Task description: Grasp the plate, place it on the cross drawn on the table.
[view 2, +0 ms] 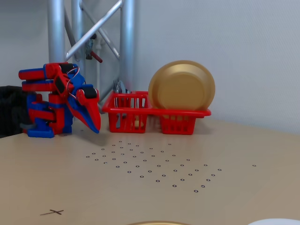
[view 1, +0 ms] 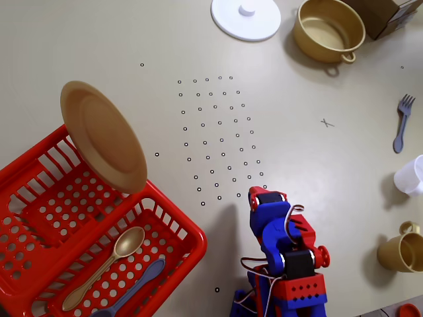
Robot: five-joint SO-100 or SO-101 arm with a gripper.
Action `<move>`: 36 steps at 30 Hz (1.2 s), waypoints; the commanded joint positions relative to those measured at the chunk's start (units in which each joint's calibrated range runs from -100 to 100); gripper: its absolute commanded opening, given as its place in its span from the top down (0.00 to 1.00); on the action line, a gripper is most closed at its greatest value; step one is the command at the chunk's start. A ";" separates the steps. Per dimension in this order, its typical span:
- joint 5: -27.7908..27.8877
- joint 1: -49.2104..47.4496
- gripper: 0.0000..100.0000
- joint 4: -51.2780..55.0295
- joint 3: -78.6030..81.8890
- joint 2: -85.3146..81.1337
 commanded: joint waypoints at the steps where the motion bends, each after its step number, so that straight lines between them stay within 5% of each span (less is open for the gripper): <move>1: 0.39 1.04 1.00 0.03 1.08 -0.43; 15: 4.20 -1.83 0.99 0.03 1.08 -0.43; 18: 9.08 -5.35 0.93 1.15 1.08 -0.43; 24: 9.43 -8.15 0.81 3.73 -1.73 -0.26; 36: 14.90 -15.25 0.78 6.30 -41.89 32.79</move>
